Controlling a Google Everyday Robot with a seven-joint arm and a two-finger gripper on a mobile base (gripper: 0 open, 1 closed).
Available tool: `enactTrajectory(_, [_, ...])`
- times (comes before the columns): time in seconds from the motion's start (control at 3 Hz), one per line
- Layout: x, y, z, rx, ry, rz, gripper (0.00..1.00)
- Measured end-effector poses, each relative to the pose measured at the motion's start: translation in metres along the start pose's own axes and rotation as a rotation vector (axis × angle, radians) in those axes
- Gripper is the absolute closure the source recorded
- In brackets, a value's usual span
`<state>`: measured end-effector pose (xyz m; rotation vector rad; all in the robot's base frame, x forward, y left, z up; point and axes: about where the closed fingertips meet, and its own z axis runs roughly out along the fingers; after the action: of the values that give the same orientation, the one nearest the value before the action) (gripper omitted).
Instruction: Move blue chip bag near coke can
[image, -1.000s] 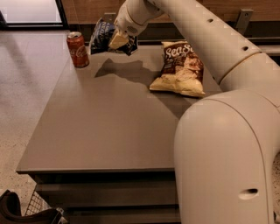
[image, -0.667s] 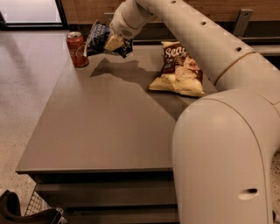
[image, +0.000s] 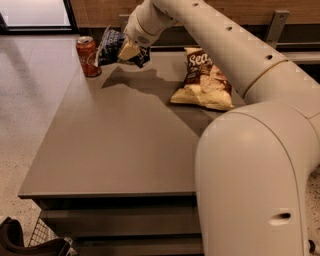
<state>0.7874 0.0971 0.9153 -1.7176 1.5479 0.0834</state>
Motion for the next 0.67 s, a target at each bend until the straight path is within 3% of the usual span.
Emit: enactTrajectory(0.67, [-0.0006,0.0031,0.0061,-0.01,-0.001,-0.001,0.05])
